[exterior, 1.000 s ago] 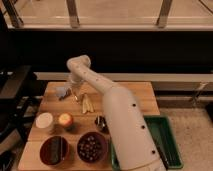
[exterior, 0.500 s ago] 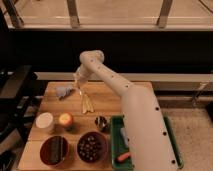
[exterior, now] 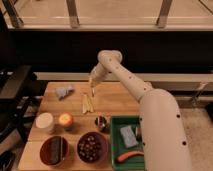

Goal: Place fork in table surface

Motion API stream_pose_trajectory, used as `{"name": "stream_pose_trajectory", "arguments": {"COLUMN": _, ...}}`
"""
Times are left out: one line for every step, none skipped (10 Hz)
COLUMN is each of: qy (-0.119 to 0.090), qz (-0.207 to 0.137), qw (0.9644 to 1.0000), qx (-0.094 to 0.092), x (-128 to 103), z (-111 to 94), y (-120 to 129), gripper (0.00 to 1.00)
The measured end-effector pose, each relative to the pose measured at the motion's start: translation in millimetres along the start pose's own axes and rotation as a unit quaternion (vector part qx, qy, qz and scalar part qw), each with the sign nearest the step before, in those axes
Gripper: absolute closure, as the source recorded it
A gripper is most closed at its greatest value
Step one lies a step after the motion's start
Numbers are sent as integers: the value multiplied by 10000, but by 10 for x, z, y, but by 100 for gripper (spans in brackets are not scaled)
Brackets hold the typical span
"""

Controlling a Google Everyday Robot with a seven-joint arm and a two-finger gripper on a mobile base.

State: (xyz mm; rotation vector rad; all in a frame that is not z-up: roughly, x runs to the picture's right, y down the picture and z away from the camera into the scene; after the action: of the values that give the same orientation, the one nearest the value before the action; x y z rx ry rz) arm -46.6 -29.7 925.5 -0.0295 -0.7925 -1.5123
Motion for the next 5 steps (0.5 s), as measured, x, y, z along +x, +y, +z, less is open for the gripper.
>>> {"name": "stream_pose_trajectory", "arguments": {"qy": -40, "qz": 233, "qw": 9997, "qx": -56, "x": -109, "z": -57, "y": 207, "gripper": 100}}
{"name": "stream_pose_trajectory", "arguments": {"qy": -86, "qz": 459, "qw": 9988, "qx": -114, "x": -229, "z": -98, "y": 399, "gripper": 100}}
{"name": "stream_pose_trajectory", "arguments": {"qy": -172, "qz": 681, "qw": 9974, "qx": -128, "x": -346, "z": -110, "y": 556, "gripper": 100}}
{"name": "stream_pose_trajectory", "arguments": {"qy": -216, "qz": 781, "qw": 9966, "qx": -140, "x": -397, "z": -118, "y": 632, "gripper": 100}}
{"name": "stream_pose_trajectory", "arguments": {"qy": -222, "qz": 763, "qw": 9967, "qx": -131, "x": -391, "z": -106, "y": 602, "gripper": 100}}
